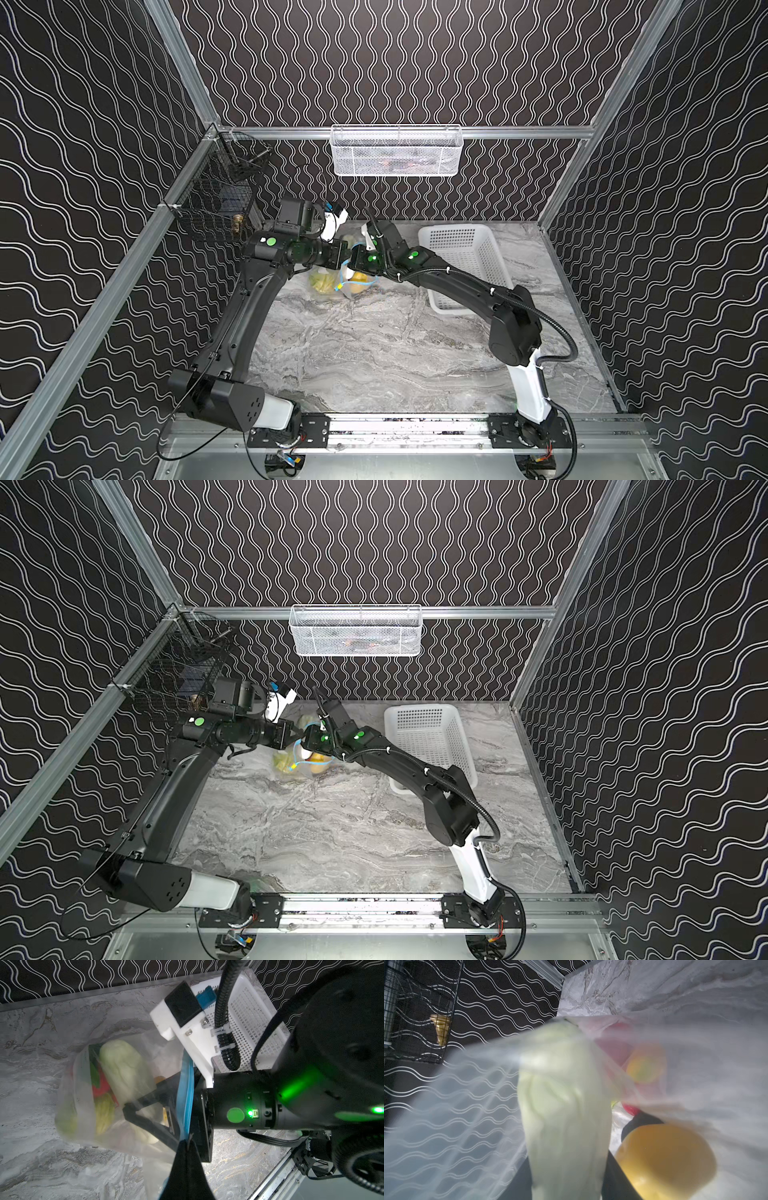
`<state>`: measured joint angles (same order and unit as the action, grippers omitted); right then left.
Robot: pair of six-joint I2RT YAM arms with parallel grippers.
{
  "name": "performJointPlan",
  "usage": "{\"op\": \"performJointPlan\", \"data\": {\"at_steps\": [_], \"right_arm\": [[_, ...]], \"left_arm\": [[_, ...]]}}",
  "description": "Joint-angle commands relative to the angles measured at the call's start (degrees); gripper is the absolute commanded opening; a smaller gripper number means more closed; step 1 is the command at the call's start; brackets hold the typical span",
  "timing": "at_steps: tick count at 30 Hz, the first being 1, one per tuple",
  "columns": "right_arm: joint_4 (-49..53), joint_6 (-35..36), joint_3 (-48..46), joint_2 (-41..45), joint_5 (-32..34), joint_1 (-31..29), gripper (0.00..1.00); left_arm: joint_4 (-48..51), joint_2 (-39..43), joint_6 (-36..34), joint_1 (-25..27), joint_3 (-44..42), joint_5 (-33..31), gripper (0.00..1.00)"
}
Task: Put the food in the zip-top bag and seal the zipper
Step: 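Lower the radish into the bag with the right gripper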
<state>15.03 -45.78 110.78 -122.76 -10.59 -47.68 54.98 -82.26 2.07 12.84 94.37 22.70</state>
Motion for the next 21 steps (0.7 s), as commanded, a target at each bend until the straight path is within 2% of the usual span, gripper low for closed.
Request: {"op": "performJointPlan", "data": {"at_steps": [1,4,6,8,13,18,21], "right_arm": [[-3.0,-0.6,3.5,-2.3,0.5,0.0,0.16],[-1.2,0.3,6.4,-3.0,-0.2,0.0,0.35],[-1.5,0.6,5.7,-1.7,0.7,0.0,0.43],[-3.0,0.4,3.8,-0.1,1.4,0.0,0.44],[-0.2,1.1,6.4,-0.9,0.1,0.5,0.57],[2.7,1.6,9.8,-3.7,-3.8,2.6,0.68],[0.8,0.3,7.5,-2.8,-5.1,3.6,0.72]], "left_arm": [[0.7,-0.8,0.5,-0.2,1.8,0.4,0.00],[1.5,-2.1,-0.3,-0.2,3.5,-0.9,0.00],[1.5,-2.7,-0.4,-0.2,3.9,-1.4,0.00],[1.4,-2.9,-0.3,-0.3,4.0,-1.2,0.00],[0.5,-3.2,-1.4,-0.2,4.1,-1.7,0.00],[-3.8,-3.8,-0.9,-0.3,2.1,-8.3,0.00],[-4.6,-4.6,-1.5,-0.4,3.4,-8.6,0.00]]}}
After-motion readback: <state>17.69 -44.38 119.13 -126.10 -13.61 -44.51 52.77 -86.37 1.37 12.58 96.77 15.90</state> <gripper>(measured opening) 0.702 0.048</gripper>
